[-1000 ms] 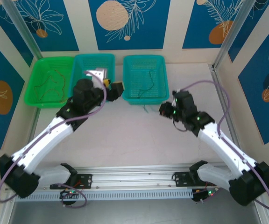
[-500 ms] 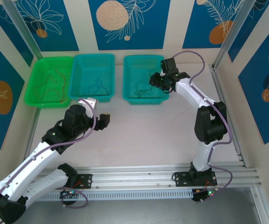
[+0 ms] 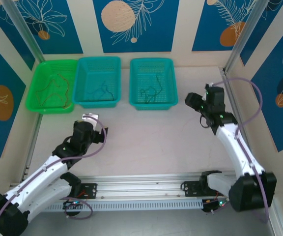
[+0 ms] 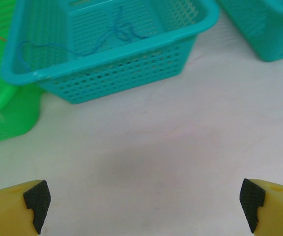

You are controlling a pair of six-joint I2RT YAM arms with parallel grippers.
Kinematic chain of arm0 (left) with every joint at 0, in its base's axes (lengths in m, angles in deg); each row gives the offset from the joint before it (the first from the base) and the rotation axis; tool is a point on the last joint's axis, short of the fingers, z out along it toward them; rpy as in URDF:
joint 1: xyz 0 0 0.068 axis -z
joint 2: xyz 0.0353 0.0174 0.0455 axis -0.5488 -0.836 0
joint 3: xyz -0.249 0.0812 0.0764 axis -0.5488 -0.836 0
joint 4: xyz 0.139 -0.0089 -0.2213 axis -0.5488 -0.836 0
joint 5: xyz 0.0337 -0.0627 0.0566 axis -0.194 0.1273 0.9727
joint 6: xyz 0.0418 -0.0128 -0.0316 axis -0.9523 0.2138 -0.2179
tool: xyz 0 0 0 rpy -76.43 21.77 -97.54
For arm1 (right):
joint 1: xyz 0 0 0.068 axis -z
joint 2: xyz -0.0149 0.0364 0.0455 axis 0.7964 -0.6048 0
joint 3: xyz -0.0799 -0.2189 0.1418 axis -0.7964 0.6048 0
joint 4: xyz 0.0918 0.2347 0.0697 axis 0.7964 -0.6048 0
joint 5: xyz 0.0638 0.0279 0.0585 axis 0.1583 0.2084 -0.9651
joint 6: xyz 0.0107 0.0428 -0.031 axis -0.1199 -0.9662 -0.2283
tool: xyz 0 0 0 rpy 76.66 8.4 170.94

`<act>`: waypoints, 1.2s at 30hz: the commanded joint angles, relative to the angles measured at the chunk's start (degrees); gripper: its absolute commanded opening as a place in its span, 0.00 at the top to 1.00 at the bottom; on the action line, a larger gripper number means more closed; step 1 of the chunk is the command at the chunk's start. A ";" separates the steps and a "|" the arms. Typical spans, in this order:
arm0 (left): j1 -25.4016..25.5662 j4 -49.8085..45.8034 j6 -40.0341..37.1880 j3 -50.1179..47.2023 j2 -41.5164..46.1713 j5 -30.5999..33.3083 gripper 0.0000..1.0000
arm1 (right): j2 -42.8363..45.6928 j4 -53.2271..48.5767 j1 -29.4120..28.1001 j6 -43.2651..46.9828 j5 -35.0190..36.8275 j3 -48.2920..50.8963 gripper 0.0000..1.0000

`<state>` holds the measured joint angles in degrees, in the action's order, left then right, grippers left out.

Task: Untangle the cables

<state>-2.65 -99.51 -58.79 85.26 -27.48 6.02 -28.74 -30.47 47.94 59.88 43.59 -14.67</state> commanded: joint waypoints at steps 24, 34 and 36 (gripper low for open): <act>-26.25 62.80 -6.84 -7.01 -41.98 -22.71 0.00 | -25.92 64.24 4.89 22.13 -7.06 25.97 0.01; -26.86 59.96 -6.38 -4.76 -43.72 -22.77 0.00 | -25.96 64.67 4.20 22.62 -5.90 26.12 0.01; -26.85 59.79 -6.64 -4.62 -43.75 -23.15 0.00 | -26.00 64.64 4.16 22.62 -5.89 26.08 0.01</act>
<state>-28.77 -41.48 -66.09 79.44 -71.91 -15.56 -54.86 31.75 52.29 81.13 38.21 11.77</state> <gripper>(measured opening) 0.999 0.993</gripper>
